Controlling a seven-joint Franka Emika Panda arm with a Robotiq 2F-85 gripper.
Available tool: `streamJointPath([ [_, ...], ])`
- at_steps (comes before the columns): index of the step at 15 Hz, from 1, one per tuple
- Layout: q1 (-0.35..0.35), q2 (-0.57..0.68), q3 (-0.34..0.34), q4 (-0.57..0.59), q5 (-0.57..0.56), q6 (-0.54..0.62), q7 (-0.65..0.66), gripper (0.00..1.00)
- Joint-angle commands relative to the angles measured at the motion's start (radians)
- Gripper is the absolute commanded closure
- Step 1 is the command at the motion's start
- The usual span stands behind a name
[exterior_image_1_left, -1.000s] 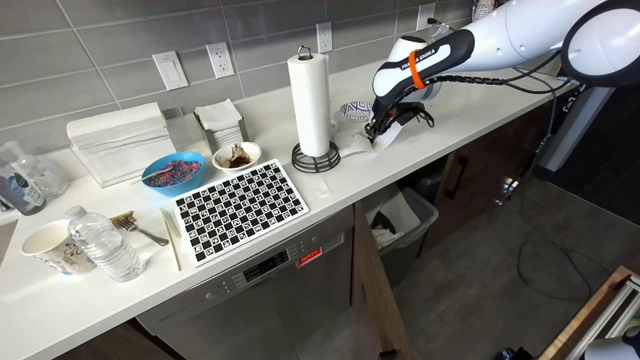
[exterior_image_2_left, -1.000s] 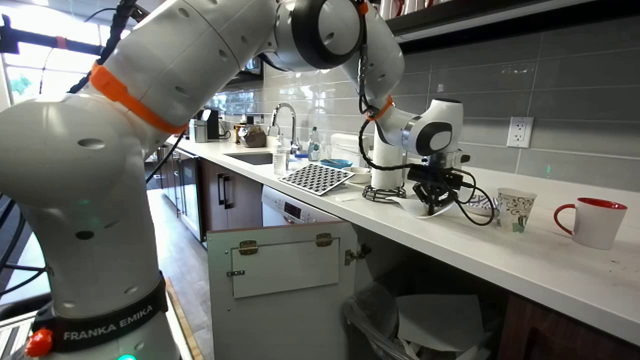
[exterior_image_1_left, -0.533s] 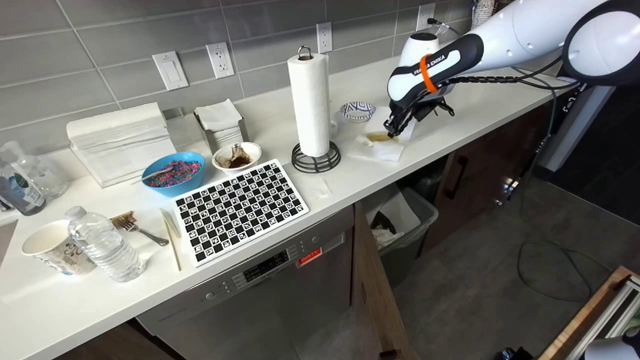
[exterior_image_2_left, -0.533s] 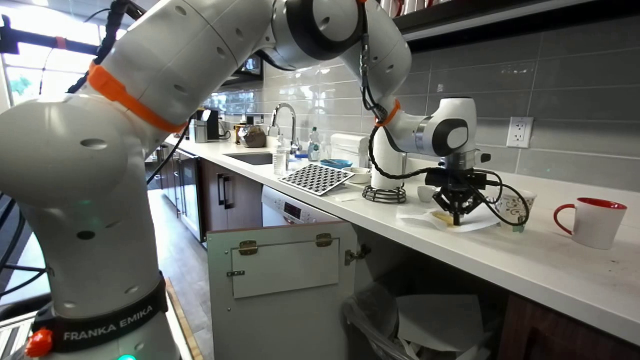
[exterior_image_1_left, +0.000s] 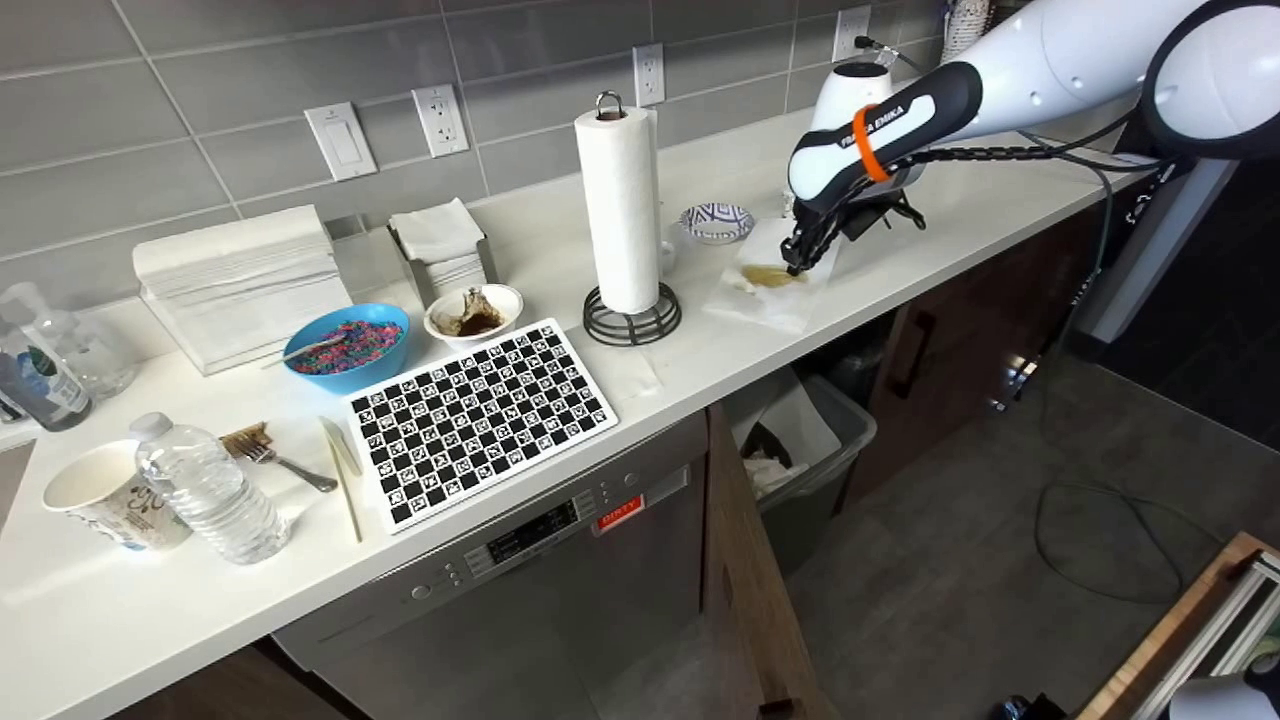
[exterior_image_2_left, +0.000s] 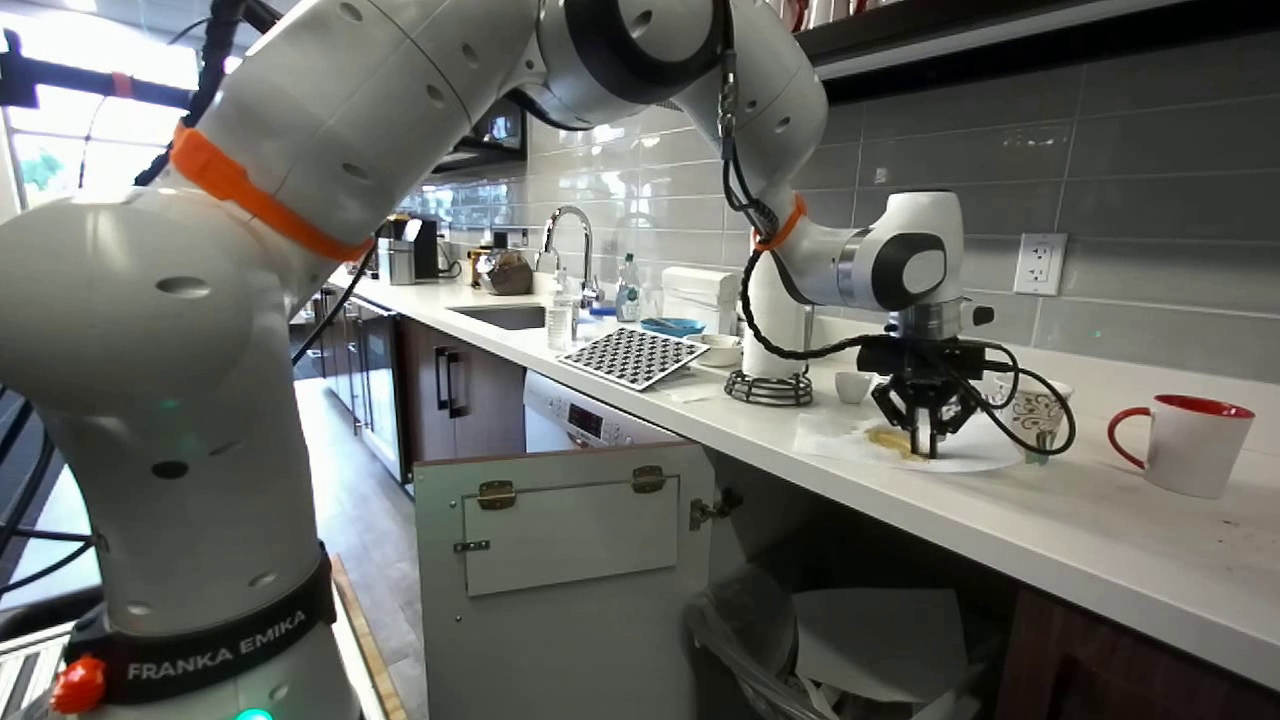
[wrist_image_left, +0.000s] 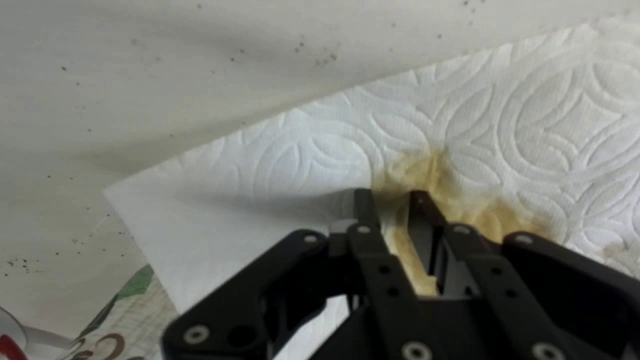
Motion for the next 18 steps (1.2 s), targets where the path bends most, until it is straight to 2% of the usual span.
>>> streamJointPath([
  [1,-0.024,-0.072,0.018,-0.075,0.008,-0.019,-0.017,0.45],
  [7,-0.031,-0.095,0.043,-0.103,0.032,-0.007,-0.028,0.01],
  [18,-0.040,-0.039,0.092,-0.135,0.050,0.140,-0.058,0.00],
])
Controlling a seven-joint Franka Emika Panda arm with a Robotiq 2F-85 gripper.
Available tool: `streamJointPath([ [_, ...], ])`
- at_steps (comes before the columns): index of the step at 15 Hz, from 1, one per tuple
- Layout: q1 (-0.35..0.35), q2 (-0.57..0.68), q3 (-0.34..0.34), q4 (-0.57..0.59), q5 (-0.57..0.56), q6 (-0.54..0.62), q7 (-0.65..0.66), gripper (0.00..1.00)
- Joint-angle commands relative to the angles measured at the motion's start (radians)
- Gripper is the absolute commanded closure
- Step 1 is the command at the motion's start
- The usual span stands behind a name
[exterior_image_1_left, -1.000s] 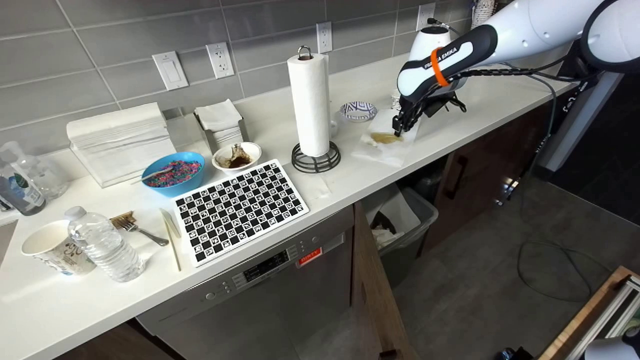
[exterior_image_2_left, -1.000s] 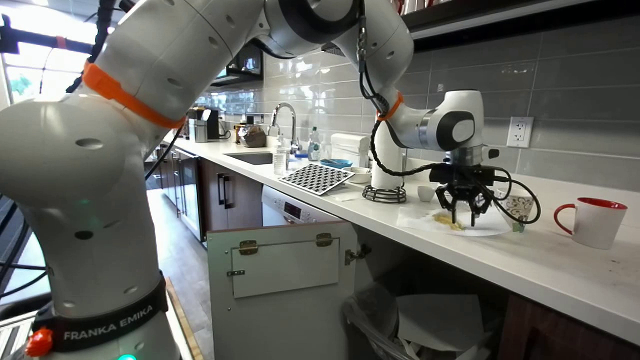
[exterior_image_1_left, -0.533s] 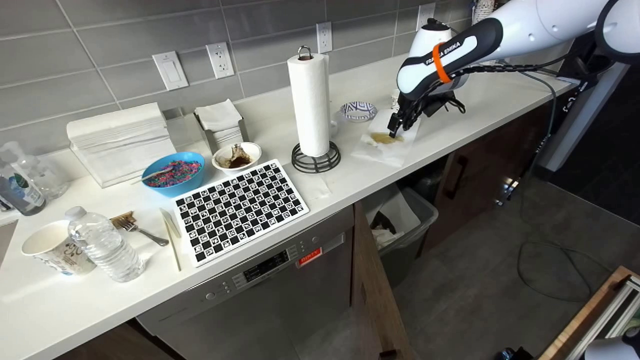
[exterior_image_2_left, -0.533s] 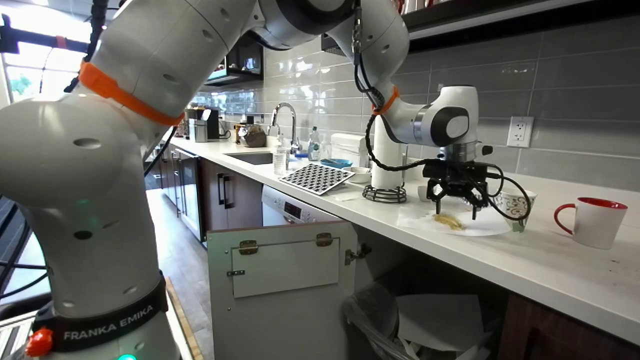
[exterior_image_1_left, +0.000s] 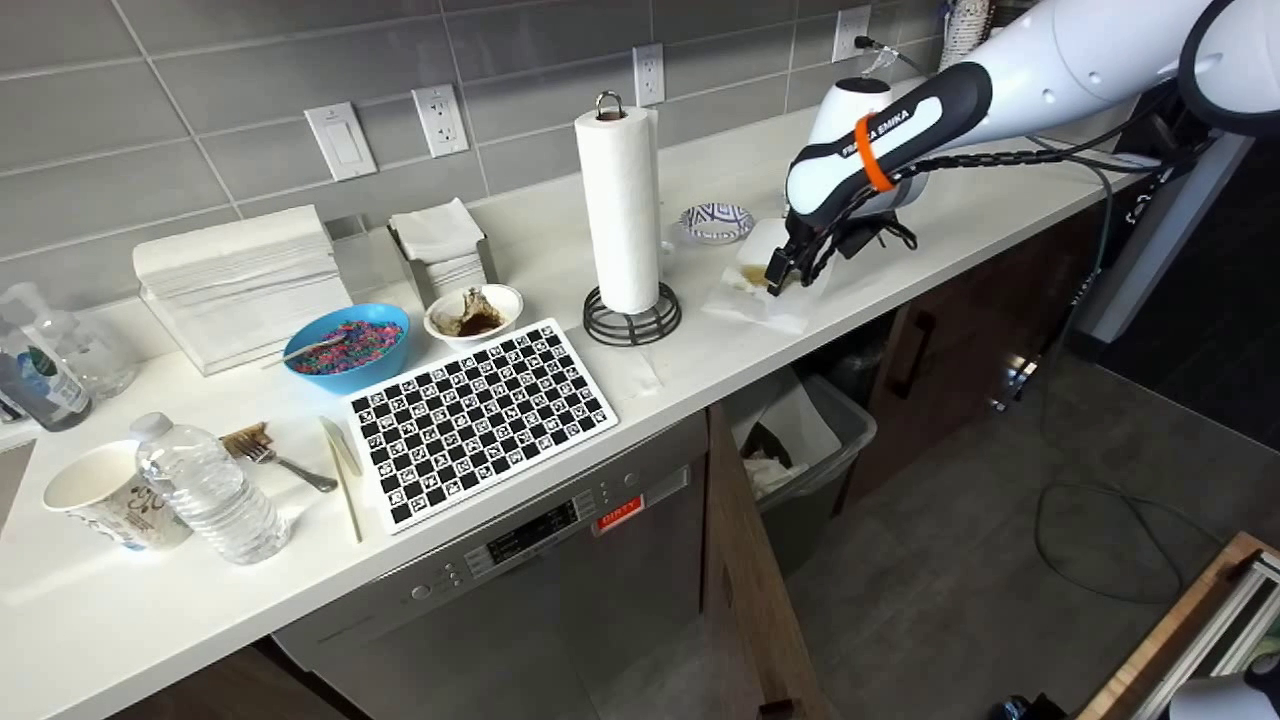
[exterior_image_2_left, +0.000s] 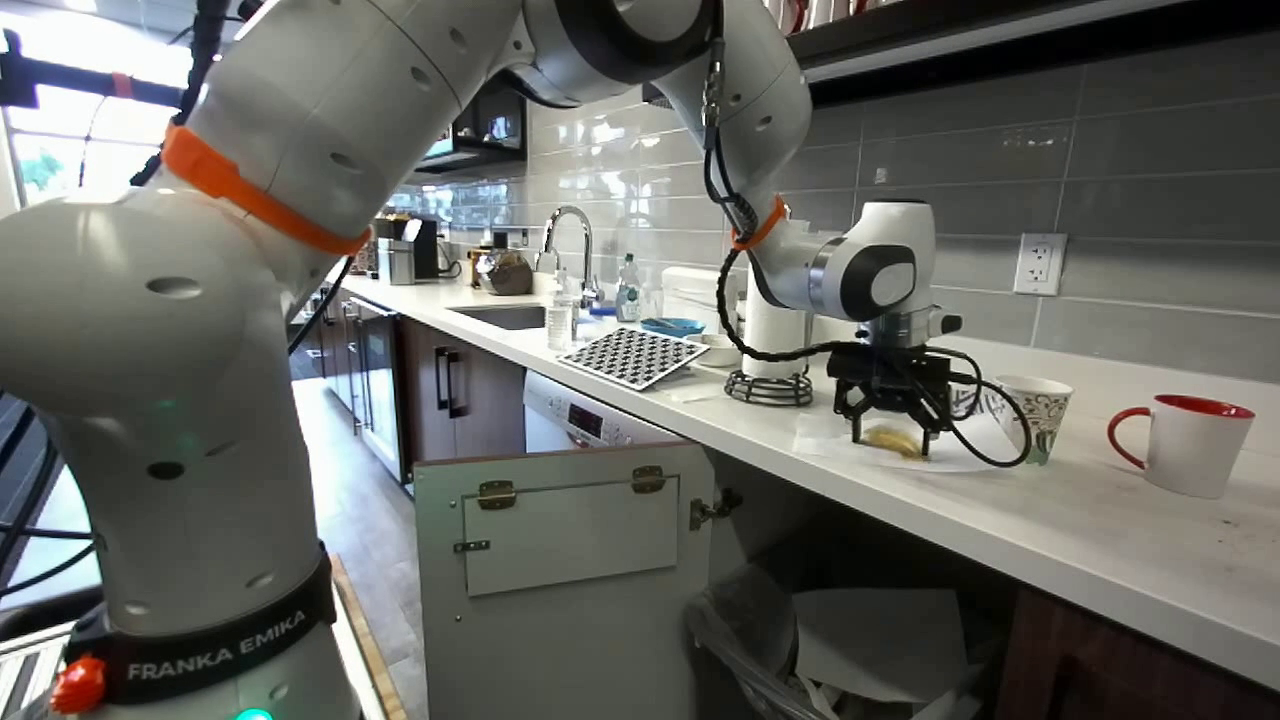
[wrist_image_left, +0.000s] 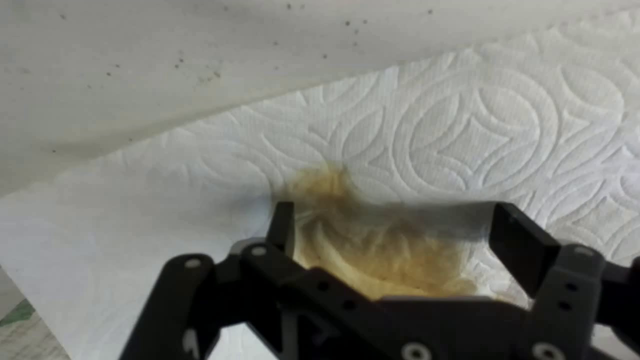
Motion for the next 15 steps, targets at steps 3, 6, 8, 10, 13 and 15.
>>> streamJointPath([
  [3,-0.019,0.023,0.029,-0.008,0.013,0.105,-0.042,0.00],
  [6,-0.016,0.040,0.025,-0.005,-0.001,0.152,-0.039,0.00],
  [8,-0.017,0.049,0.025,0.001,-0.005,0.158,-0.038,0.00],
  [10,-0.015,0.054,0.022,0.009,-0.008,0.149,-0.036,0.00],
  [13,-0.009,0.058,0.014,0.016,-0.018,0.124,-0.032,0.04],
  [15,-0.004,0.069,0.005,0.029,-0.024,0.103,-0.023,0.08],
])
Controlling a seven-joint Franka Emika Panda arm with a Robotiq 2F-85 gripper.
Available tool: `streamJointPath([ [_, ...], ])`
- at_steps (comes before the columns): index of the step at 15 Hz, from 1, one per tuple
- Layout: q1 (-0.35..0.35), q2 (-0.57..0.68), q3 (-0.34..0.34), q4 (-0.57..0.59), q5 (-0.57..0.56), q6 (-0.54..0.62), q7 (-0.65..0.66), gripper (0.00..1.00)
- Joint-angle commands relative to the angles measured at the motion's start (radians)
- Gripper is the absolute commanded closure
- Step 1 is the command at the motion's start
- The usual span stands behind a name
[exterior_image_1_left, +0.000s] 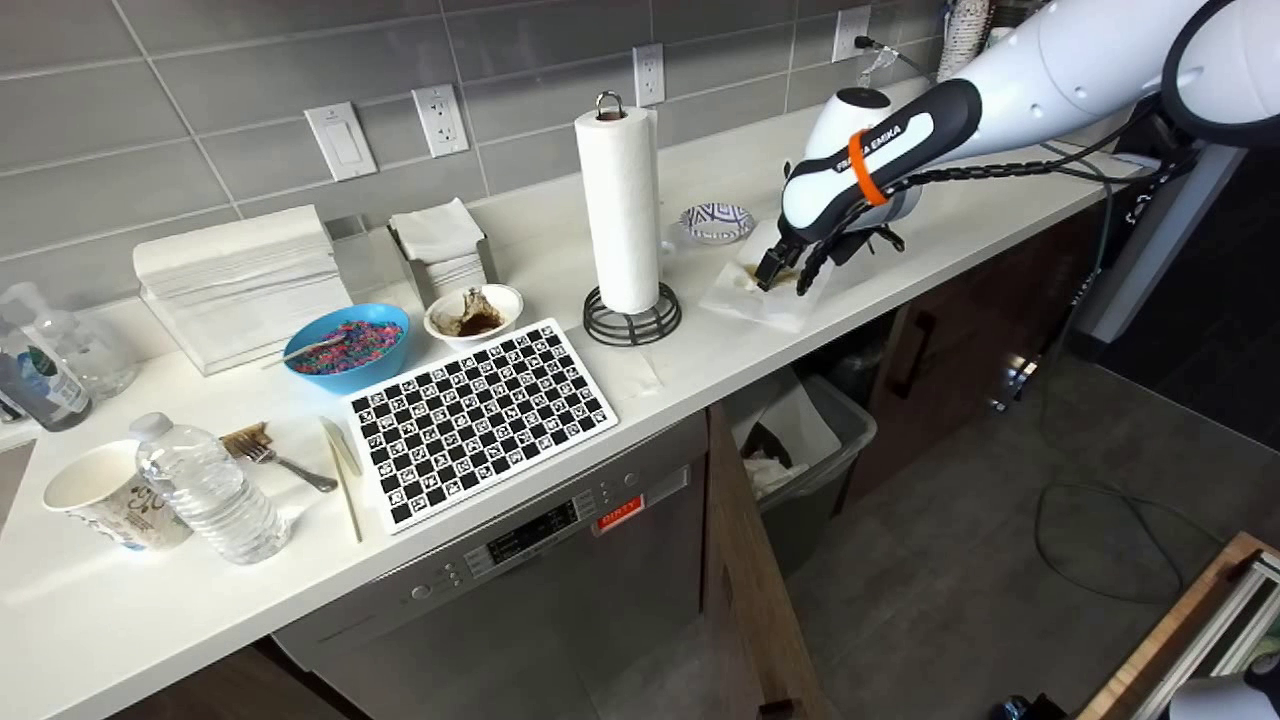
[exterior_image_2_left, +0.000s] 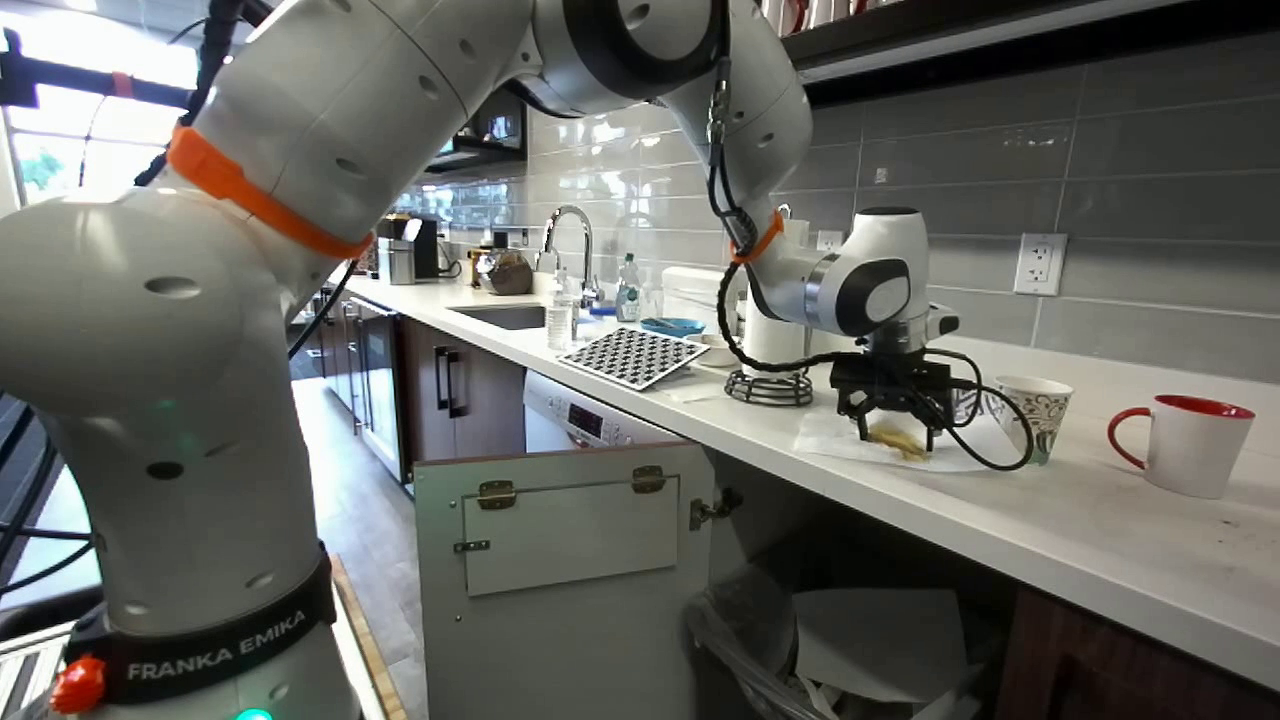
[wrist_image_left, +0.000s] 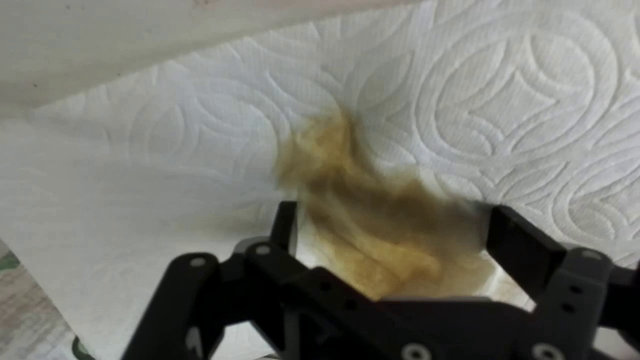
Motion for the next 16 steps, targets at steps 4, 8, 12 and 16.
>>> streamJointPath([
  [4,0.001,0.057,-0.019,0.048,-0.027,-0.053,0.003,0.40],
  [8,0.002,0.071,-0.029,0.067,-0.032,-0.079,0.004,0.74],
  [12,-0.009,0.075,-0.015,0.083,-0.016,-0.146,-0.012,0.99],
  [16,-0.024,0.065,0.010,0.111,0.017,-0.271,-0.036,1.00],
])
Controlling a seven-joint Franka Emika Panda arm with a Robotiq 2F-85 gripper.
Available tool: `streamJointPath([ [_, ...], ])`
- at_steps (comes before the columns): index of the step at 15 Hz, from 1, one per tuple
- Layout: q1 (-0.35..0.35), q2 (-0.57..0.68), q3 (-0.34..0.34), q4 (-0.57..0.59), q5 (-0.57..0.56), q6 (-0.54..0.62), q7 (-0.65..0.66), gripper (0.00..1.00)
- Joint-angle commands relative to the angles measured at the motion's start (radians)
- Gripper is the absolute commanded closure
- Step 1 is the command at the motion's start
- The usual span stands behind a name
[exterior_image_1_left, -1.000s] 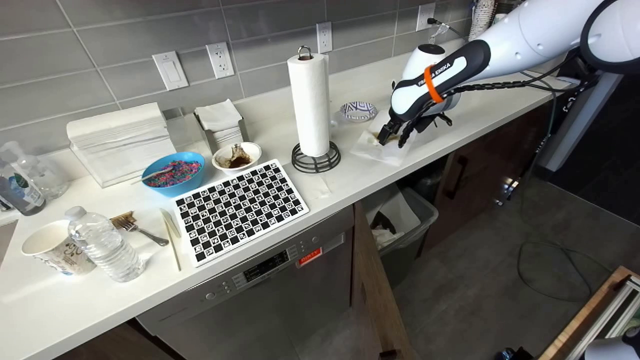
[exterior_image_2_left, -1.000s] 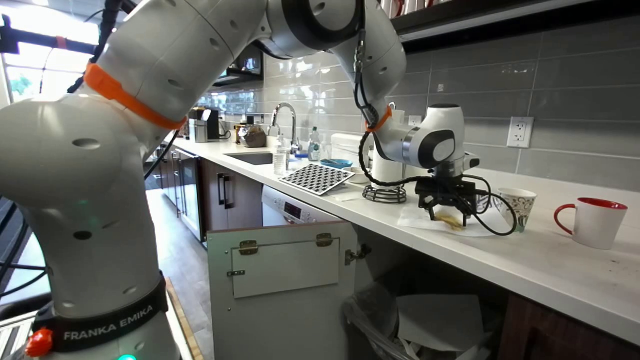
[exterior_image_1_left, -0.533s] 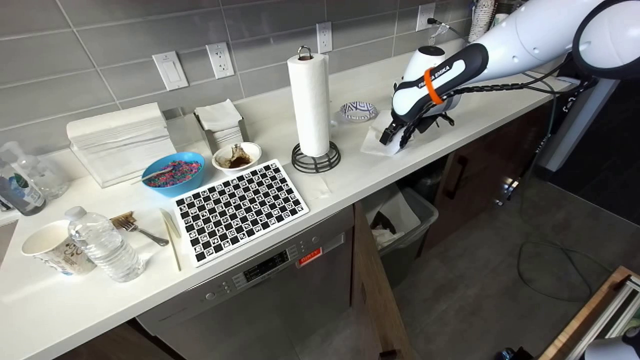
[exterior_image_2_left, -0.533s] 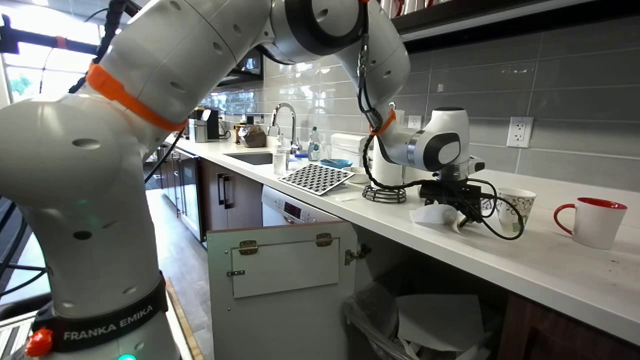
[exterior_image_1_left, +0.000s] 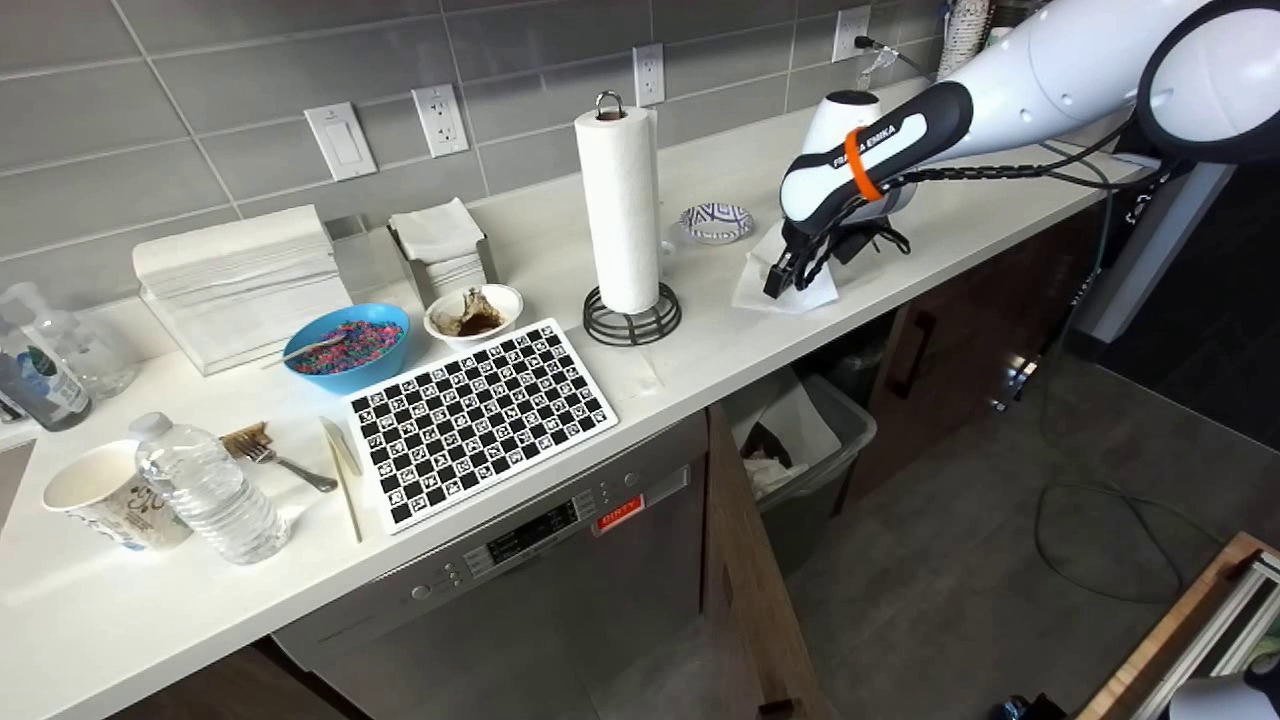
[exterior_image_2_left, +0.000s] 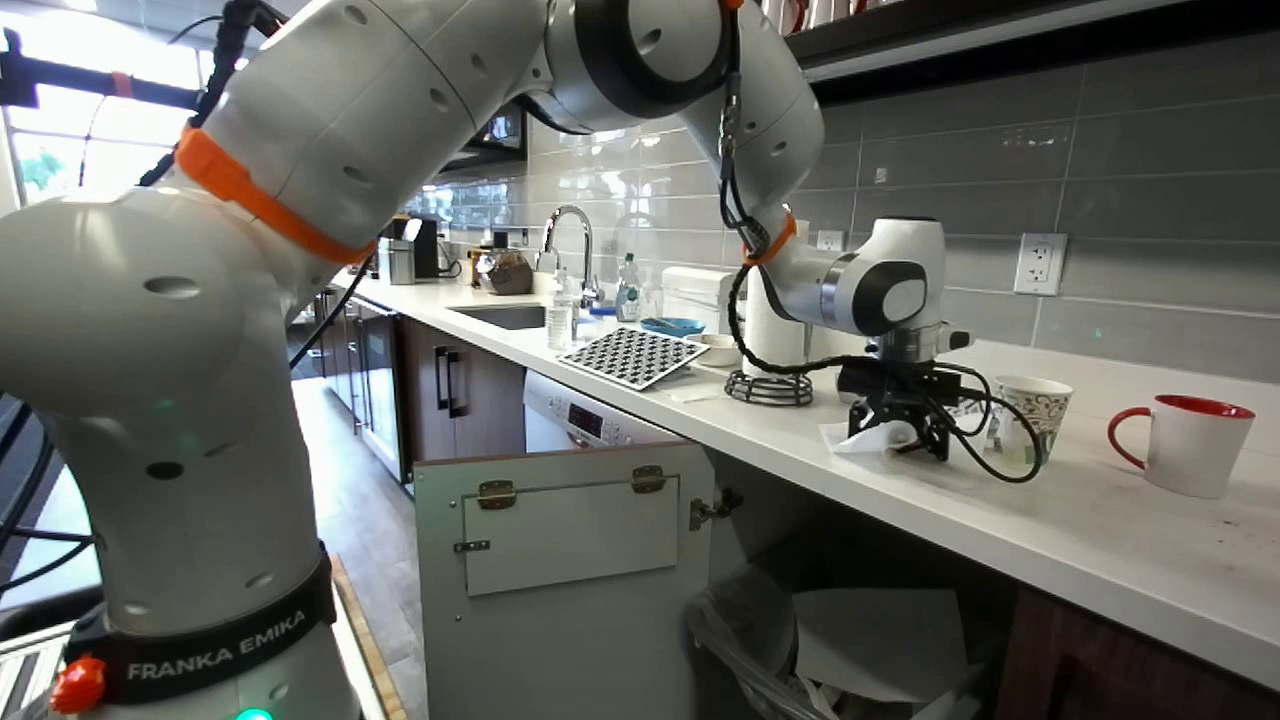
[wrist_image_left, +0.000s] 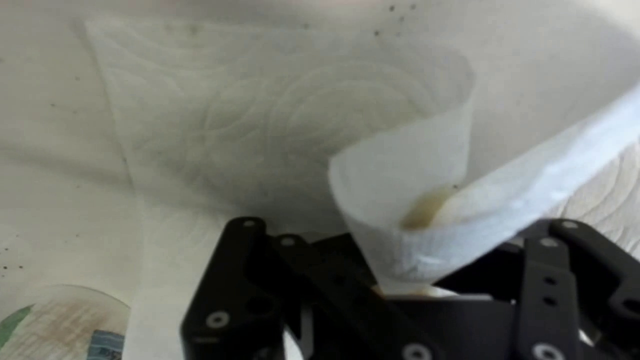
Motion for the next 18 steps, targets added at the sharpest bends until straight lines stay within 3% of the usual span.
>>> streamJointPath([
  [1,-0.022,0.017,0.023,0.029,0.027,-0.118,-0.036,1.00],
  [18,-0.054,-0.093,0.007,0.022,0.126,-0.559,-0.071,1.00],
])
